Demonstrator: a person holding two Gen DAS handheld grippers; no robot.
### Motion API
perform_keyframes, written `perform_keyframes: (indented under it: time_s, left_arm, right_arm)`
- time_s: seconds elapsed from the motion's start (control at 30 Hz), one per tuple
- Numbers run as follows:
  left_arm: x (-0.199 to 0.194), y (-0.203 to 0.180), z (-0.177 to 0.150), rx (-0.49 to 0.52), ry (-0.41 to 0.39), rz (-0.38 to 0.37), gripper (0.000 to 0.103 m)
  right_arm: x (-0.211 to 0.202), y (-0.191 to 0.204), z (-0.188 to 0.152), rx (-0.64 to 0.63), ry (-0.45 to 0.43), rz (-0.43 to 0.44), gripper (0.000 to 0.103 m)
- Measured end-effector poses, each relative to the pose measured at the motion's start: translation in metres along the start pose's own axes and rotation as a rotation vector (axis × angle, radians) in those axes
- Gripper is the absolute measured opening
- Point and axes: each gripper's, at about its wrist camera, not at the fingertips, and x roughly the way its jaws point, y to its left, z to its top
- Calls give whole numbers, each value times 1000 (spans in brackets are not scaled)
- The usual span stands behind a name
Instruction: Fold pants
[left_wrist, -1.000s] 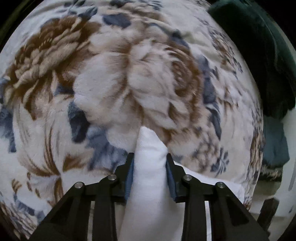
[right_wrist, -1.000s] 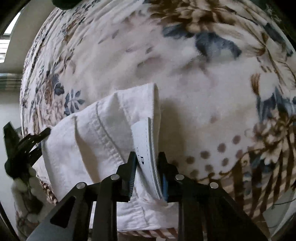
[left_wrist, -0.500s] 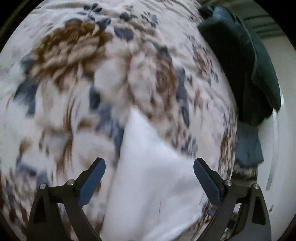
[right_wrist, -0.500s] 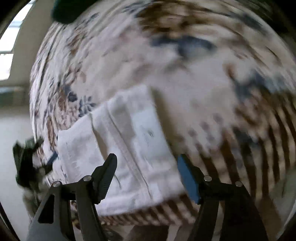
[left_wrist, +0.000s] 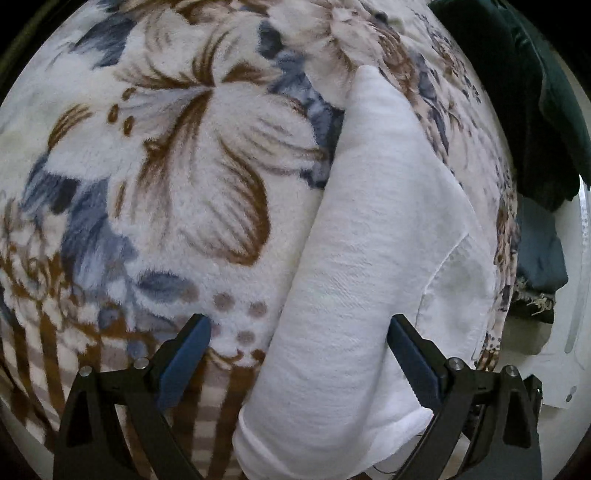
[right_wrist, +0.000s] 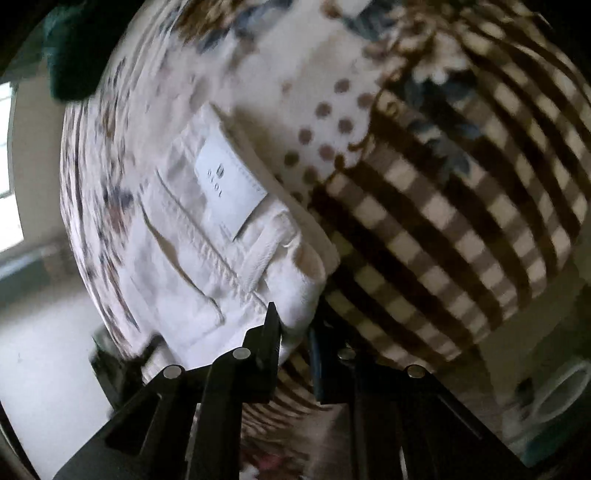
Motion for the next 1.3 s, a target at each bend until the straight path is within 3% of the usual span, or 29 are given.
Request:
perform_keyframes:
  time_s: [0.03,0.13,0.17,0.23,0.3,0.37,0.5,0.63,0.73,0.77,0.8,0.87,0.97,1.1,1.3]
  left_arm:
    - [0,0,0,6,1,0,98]
    - [2,-4,1,13,4,-26,97]
    - [4,-4,1,13,5,-36,97]
    - [8,-3,0,2,11,-73,97]
    - [13,-2,-1,-13,19,-100,97]
    - [17,-1,-1,-18,25,-117,97]
    - [20,-1,0,-21,32,-139,97]
    - [23,1,2,-30,43,-161,98]
    - [27,0,4,-19,51,-153,98]
    - [26,-3,4,-9,46,-150,97]
    - [24,-5,3,-1,35,-144,82]
    - [18,-16,1,42,17,-154,49]
    - [3,-29,-7,102,-13,-127,27]
    - [-39,-49,-11,126,-71,-147,20]
    - [-106,-60,7,119,-153,-218,20]
  right_arm:
    - [7,1,2,-16,25,3,22]
    - [22,0,4,-5,84,132,71]
    - [22,1,4,-10,84,163,77]
    - [36,7,-1,-47,104,228,77]
    - [65,12,-5,-74,171,180,77]
    - [87,15,-6,-60,202,215,77]
    - [106,29,-6,-82,143,310,79]
    - [96,40,-6,-55,86,506,78]
    - [109,48,-5,-83,98,425,76]
    - [113,44,-6,-76,107,420,67]
    - [120,44,-5,-70,108,390,63]
    - [122,52,-5,-81,92,371,47]
    - [108,76,-17,-156,49,326,37]
    - [78,101,-33,-213,-5,303,34]
    - [13,156,-38,-282,-54,334,32]
